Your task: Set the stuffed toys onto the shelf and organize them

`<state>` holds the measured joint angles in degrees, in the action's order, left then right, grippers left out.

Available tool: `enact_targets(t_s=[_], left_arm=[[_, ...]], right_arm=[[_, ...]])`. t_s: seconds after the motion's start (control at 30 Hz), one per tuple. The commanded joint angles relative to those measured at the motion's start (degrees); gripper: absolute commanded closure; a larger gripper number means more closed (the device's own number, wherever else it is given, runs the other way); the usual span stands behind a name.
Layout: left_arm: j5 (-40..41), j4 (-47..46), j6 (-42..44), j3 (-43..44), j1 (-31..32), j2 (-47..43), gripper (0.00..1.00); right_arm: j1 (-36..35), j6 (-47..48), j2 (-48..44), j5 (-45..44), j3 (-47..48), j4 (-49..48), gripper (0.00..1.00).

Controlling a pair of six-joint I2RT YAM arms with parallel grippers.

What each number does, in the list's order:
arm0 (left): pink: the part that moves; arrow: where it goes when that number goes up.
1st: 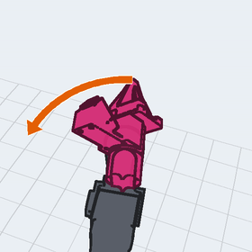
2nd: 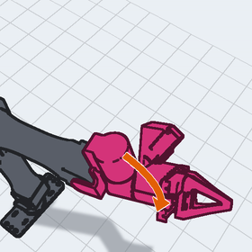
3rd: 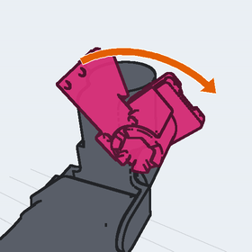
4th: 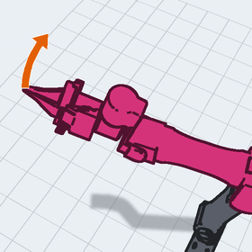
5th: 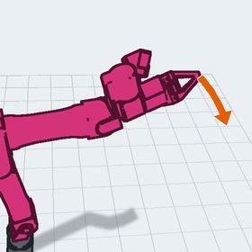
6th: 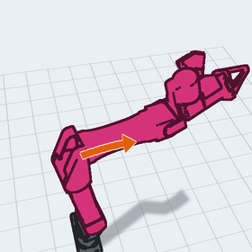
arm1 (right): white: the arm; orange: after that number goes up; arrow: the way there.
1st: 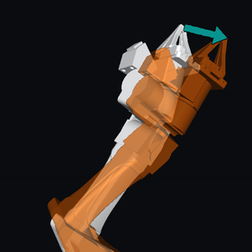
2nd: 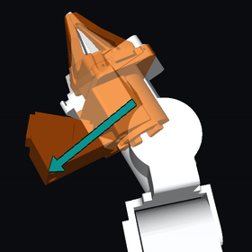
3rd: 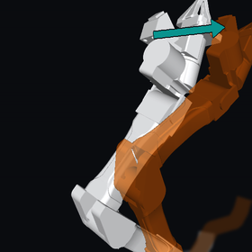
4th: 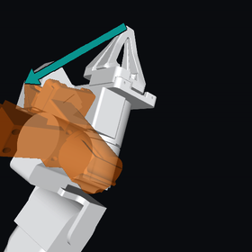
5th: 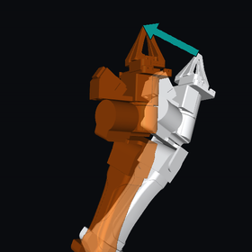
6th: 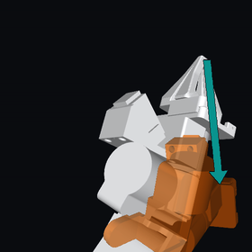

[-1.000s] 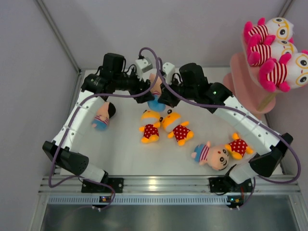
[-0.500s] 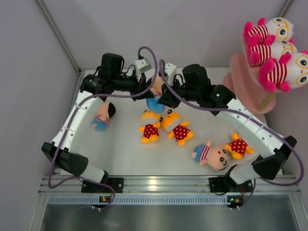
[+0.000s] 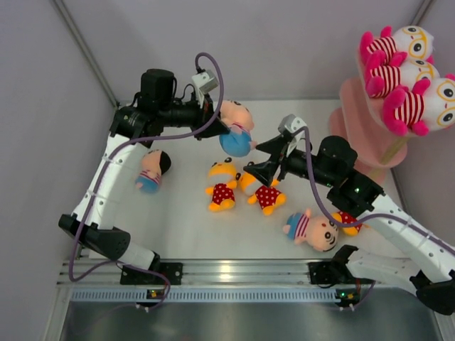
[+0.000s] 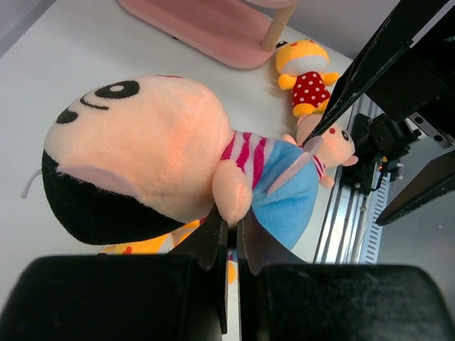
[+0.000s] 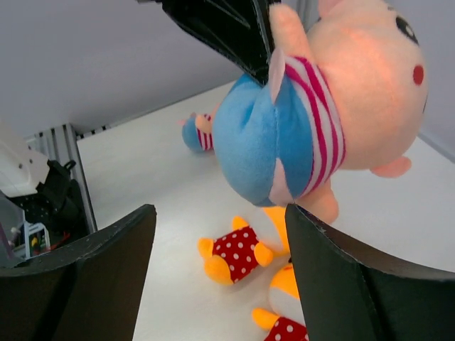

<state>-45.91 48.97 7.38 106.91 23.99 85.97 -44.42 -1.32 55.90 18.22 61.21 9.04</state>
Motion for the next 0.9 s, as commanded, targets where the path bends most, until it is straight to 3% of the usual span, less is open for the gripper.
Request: enact_targets(t_s=[0.0, 0.27, 0.37, 0.4, 0.5, 0.53, 0.6, 0.63, 0.67, 0.7, 0.77, 0.8, 0.83, 0.87], left_arm=[[-3.1, -3.1, -3.0, 2.2, -0.1, -1.4, 1.00], [-6.2, -3.1, -3.7, 2.3, -0.1, -2.7, 1.00], [-7.7, -3.1, -3.9, 2.2, -0.1, -2.7, 1.00], [-8.0, -3.1, -4.2, 2.2, -0.1, -2.7, 1.00], [-7.7, -3.1, -4.1, 2.2, 0.0, -2.7, 1.00], [-7.1, -3.0, -4.0, 2.3, 0.0, -2.7, 1.00], [-3.8, -3.1, -3.7, 2.2, 0.0, -2.9, 1.00], [-2.2, -3.1, -3.5, 2.2, -0.1, -3.1, 1.00], [0.4, -3.1, -3.4, 2.0, 0.0, -3.1, 0.92], [6.5, -3.1, -3.2, 1.7, -0.1, -3.2, 0.72], [14.8, -3.1, -2.4, 0.5, -0.1, -3.5, 0.03], [19.0, -3.0, -1.8, -0.1, -0.1, -3.7, 0.02], [27.3, -2.9, -1.1, -0.7, -0.1, -3.8, 0.02], [30.7, -3.0, -0.4, -1.8, -0.1, -3.9, 0.02]], right_arm=[[0.5, -3.4, 0.6, 2.1, 0.3, -10.5, 0.26], [1.6, -4.8, 3.9, 0.3, 2.9, -12.9, 0.23], [1.7, -6.1, 5.9, 2.0, 3.8, -15.5, 0.27], [1.7, -6.7, 6.6, 2.3, 4.2, -16.0, 0.46], [1.7, -8.3, 9.9, 5.2, 6.9, -15.5, 0.74], [1.7, -8.6, 10.5, 6.7, 7.6, -15.2, 0.88], [1.7, -8.6, 11.2, 6.5, 9.0, -13.3, 1.00], [1.7, -8.2, 10.9, 4.5, 9.1, -12.6, 1.00], [1.8, -7.7, 9.9, 3.0, 9.2, -11.9, 1.00], [1.8, -7.1, 9.3, -1.5, 9.5, -9.2, 1.00], [2.1, -4.1, 8.9, -9.2, 13.4, -1.6, 1.00], [2.0, -2.9, 9.5, -19.9, 15.7, 8.1, 1.00], [2.1, 0.1, 10.4, -25.7, 20.9, 12.6, 1.00], [2.1, 0.8, 13.2, -31.3, 23.5, 17.5, 1.00]])
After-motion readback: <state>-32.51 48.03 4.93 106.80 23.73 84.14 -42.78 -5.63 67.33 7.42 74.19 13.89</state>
